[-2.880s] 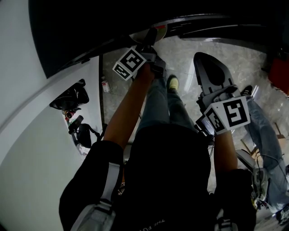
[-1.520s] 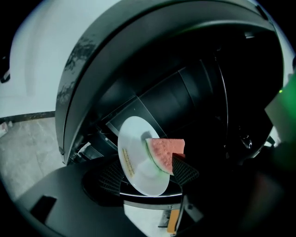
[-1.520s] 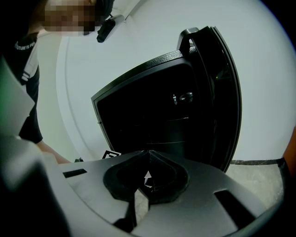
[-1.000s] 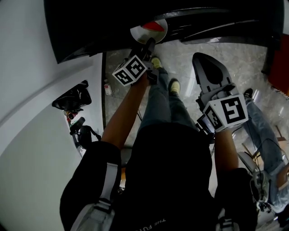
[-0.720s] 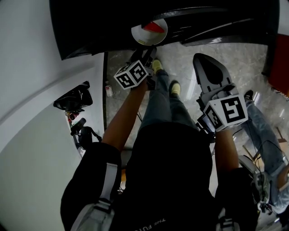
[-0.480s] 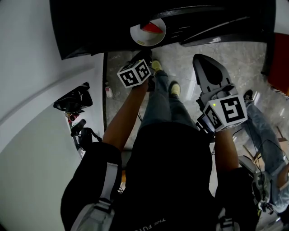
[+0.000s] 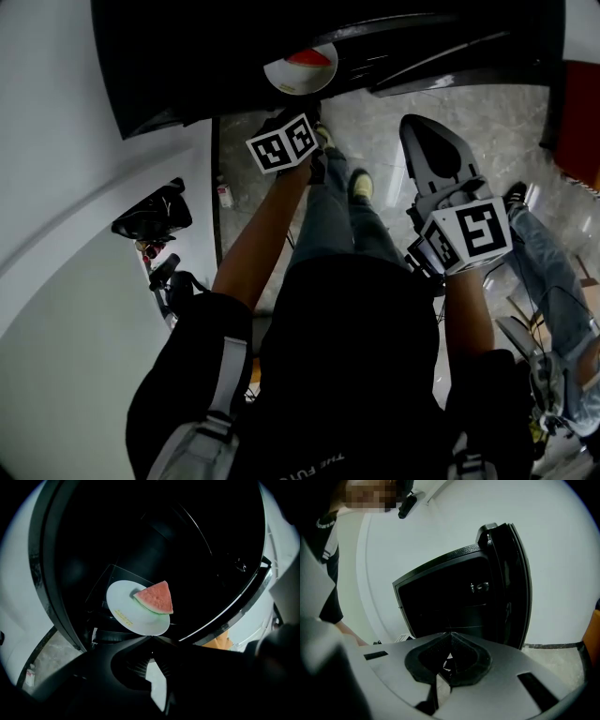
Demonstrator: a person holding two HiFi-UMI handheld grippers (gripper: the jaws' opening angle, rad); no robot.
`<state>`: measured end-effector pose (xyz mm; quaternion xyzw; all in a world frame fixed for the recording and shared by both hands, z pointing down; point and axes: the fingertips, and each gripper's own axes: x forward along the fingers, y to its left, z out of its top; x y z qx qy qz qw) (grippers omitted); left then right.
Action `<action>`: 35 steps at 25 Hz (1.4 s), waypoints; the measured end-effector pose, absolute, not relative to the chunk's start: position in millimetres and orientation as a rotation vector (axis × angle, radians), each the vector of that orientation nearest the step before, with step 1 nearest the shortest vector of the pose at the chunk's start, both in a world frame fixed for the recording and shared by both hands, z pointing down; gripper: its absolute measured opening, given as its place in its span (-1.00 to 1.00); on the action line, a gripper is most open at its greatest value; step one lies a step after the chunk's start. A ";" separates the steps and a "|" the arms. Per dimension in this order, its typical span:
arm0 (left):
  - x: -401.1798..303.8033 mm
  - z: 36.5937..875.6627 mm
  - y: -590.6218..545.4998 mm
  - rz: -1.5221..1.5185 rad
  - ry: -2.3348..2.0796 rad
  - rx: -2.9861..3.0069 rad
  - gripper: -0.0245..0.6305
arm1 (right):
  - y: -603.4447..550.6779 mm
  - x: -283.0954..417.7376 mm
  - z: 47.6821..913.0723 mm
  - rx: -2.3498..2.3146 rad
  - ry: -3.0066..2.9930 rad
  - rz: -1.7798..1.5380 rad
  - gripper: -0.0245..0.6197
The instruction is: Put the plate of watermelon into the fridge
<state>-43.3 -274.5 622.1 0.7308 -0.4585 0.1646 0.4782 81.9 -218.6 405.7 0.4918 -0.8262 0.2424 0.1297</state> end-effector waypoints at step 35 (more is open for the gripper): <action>-40.4 542.1 -242.1 0.387 -1.146 1.987 -0.88 | -179.6 100.9 367.6 1.456 -2.464 0.586 -0.89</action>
